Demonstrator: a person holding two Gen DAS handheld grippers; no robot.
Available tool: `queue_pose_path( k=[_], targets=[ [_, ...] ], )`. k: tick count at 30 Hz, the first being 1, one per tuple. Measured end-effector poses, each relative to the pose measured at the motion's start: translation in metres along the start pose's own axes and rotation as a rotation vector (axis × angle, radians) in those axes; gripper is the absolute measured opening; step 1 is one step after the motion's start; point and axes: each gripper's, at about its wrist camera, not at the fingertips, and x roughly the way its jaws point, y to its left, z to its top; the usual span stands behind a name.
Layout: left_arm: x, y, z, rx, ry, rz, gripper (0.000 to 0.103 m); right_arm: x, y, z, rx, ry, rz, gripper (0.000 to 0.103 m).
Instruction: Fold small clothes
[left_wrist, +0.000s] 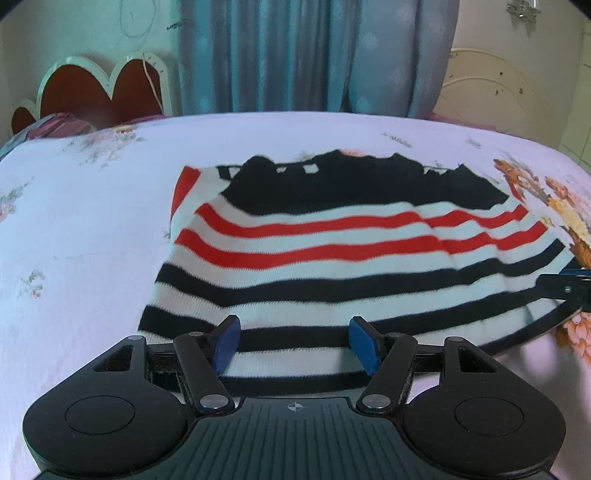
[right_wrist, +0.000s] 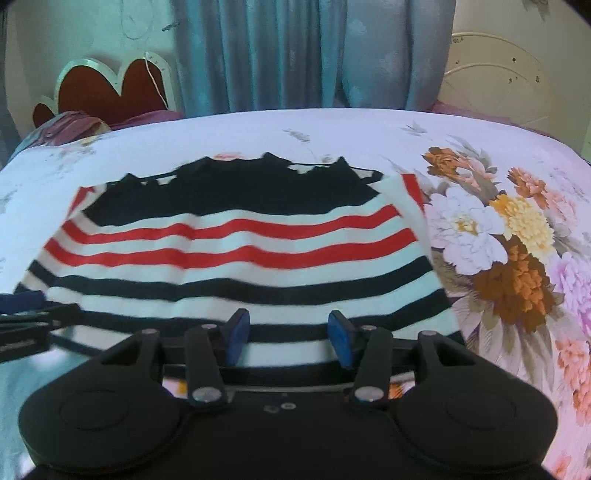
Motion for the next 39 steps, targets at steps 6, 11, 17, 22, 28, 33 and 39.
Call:
queue_pose_path(
  k=[6, 11, 17, 22, 28, 33, 39],
  targets=[
    [0.009, 0.005, -0.007, -0.037, 0.013, -0.002, 0.065, -0.009, 0.017, -0.001, 0.002, -0.021, 0.036, 0.047],
    [0.012, 0.002, -0.008, -0.038, 0.01, 0.01, 0.07, 0.005, 0.029, 0.01, -0.044, -0.021, 0.072, 0.048],
    [0.014, -0.003, -0.006, -0.061, 0.019, 0.041, 0.072, 0.03, 0.029, 0.035, -0.032, -0.027, 0.134, 0.049],
    [0.014, -0.004, -0.004, -0.079, 0.029, 0.055, 0.074, 0.065, 0.033, 0.031, -0.073, 0.044, 0.119, 0.05],
    [0.006, -0.003, 0.0, -0.123, 0.062, 0.041, 0.08, 0.063, 0.033, 0.024, -0.106, 0.021, 0.129, 0.053],
    [-0.01, 0.007, -0.006, -0.171, 0.081, -0.011, 0.083, 0.06, 0.031, 0.02, -0.1, 0.023, 0.122, 0.057],
    [-0.02, 0.029, -0.024, -0.284, 0.153, -0.092, 0.083, 0.057, 0.039, 0.017, -0.114, 0.026, 0.081, 0.058]
  ],
)
